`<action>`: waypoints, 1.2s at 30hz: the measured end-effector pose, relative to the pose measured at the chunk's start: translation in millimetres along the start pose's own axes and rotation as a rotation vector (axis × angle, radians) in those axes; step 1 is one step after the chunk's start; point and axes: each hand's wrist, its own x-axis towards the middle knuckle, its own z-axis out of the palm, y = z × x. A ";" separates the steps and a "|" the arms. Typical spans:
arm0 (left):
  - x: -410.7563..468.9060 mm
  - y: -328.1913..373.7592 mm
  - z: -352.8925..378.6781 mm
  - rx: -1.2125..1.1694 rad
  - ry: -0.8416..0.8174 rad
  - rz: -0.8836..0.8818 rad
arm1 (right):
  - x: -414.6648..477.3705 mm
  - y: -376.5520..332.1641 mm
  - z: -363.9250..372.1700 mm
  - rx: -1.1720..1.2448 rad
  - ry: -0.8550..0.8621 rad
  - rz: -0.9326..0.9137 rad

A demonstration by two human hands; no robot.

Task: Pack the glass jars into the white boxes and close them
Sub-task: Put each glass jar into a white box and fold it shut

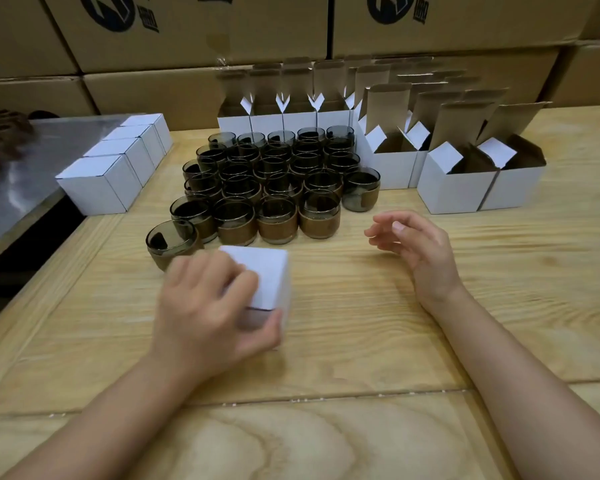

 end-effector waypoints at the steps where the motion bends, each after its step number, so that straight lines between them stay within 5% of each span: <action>1: -9.7 -12.1 -7.9 0.018 0.000 0.002 | 0.0 0.3 0.2 0.005 0.004 0.000; 5: -52.6 -59.1 -35.7 0.076 -0.038 -0.105 | 0.0 0.3 0.0 0.018 0.021 0.012; 11: -79.0 -117.4 -55.1 0.233 -0.471 -0.596 | -0.1 0.4 1.7 -0.009 0.012 0.018; 23: -72.4 -204.7 -0.6 0.259 -0.202 -0.806 | 4.3 4.7 0.5 -0.003 0.003 0.034; 36: -57.1 -263.9 38.3 0.178 -0.386 -0.900 | 6.6 6.2 0.2 -0.007 0.000 0.057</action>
